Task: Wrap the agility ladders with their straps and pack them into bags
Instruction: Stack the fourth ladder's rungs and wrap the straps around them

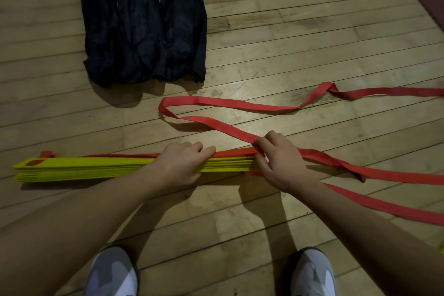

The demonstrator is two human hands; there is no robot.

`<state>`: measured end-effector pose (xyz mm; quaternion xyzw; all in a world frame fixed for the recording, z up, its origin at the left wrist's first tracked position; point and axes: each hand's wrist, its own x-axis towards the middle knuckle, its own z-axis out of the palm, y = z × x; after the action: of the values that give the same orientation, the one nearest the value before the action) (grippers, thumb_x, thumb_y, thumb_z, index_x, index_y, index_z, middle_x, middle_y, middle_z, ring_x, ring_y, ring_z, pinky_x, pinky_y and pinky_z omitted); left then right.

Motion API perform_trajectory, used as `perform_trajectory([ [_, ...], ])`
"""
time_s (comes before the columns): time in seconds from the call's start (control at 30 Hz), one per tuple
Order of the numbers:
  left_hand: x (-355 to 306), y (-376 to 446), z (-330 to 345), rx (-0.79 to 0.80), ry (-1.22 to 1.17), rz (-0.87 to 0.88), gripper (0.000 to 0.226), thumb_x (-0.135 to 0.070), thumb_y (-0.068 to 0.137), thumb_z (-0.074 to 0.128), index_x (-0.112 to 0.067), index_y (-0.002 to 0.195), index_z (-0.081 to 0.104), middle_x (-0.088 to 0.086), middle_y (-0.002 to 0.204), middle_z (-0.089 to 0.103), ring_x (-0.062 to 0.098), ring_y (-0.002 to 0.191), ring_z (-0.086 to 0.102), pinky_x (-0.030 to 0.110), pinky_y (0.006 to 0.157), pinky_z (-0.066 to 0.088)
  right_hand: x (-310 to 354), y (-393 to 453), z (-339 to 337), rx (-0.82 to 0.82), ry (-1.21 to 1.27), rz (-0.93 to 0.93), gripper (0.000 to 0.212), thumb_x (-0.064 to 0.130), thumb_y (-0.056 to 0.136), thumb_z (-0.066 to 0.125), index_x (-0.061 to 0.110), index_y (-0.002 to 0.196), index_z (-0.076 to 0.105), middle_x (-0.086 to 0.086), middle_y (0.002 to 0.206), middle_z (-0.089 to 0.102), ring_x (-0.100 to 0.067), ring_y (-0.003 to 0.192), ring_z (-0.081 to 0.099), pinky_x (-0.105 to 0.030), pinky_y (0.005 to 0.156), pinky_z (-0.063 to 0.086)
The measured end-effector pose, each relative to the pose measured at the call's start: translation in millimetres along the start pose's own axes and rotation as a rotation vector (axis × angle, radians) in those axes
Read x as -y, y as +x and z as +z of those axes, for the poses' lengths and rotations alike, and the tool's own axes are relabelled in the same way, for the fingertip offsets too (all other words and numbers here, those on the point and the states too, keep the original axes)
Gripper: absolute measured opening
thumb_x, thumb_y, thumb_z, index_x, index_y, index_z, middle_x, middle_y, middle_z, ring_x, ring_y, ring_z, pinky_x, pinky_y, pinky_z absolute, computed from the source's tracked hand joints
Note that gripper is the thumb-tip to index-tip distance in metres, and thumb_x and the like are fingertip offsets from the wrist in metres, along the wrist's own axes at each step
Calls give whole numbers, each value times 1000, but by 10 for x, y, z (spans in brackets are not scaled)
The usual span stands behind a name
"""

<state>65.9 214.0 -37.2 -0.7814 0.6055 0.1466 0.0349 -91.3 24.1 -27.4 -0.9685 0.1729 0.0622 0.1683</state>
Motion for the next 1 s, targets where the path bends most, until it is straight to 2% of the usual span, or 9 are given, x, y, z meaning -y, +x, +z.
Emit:
perform_trajectory([
  [0.1, 7, -13, 5, 5, -11, -35, 55, -36, 91, 53, -23, 139, 30, 3, 118, 48, 21, 97, 55, 31, 71, 45, 80, -16, 34, 13, 45, 95, 55, 54, 92, 22, 15, 113, 55, 1, 100, 43, -19, 96, 43, -35, 84, 34],
  [0.27, -38, -47, 33, -24, -33, -72, 44, -26, 92, 51, -16, 132, 36, 6, 112, 52, 25, 89, 59, 36, 69, 48, 137, 91, 37, -44, 38, 122, 28, 37, 98, 46, 11, 108, 54, -2, 102, 44, -20, 96, 43, -35, 87, 34],
  [0.47, -55, -58, 53, -55, 8, -163, 50, -21, 93, 49, -14, 139, 29, 7, 120, 52, 26, 107, 55, 36, 86, 44, 249, 135, -29, -144, 112, 175, 27, 34, 98, 50, 7, 96, 51, -7, 95, 45, -25, 80, 50, -38, 72, 44],
  [0.53, -45, -51, 32, -57, 18, -204, 54, -22, 91, 53, -13, 139, 29, 8, 122, 50, 28, 112, 53, 37, 89, 43, 286, 157, -43, -90, 162, 239, 28, 36, 100, 46, 8, 98, 48, -7, 96, 48, -26, 76, 53, -37, 64, 46],
  [0.63, -26, -74, 23, -47, 0, -203, 61, -22, 86, 60, -12, 138, 31, 10, 118, 51, 29, 109, 54, 38, 85, 45, 310, 158, -65, 25, 413, 367, 26, 37, 101, 44, 11, 96, 44, -1, 78, 52, -17, 66, 52, -29, 52, 40],
  [0.73, -21, -113, 21, -52, -3, -181, 65, -28, 87, 58, -13, 141, 27, 10, 117, 50, 28, 107, 54, 37, 83, 45, 340, 117, -66, 22, 545, 339, 21, 32, 100, 46, 12, 95, 42, 2, 72, 50, -10, 61, 47, -16, 47, 37],
  [0.8, -16, -113, 1, -78, 7, -156, 69, -36, 89, 55, -13, 144, 22, 10, 121, 49, 28, 109, 54, 37, 83, 46, 364, 94, -61, -18, 608, 297, 18, 28, 100, 48, 13, 92, 41, 2, 70, 47, -9, 59, 45, -15, 48, 37],
  [0.9, -25, -68, -52, -103, 48, -108, 70, -52, 93, 44, -15, 145, 16, 9, 127, 48, 26, 110, 56, 35, 80, 48, 365, 80, -72, -48, 655, 250, 18, 23, 100, 48, 12, 90, 39, 1, 68, 46, -11, 58, 43, -21, 50, 35],
  [1.0, -54, 1, -122, -107, 44, -48, 64, -62, 92, 38, -17, 136, 25, 5, 125, 51, 22, 104, 58, 32, 76, 50, 338, 55, -66, -54, 670, 222, 18, 21, 100, 48, 11, 89, 37, -4, 70, 48, -12, 59, 42, -32, 55, 36],
])
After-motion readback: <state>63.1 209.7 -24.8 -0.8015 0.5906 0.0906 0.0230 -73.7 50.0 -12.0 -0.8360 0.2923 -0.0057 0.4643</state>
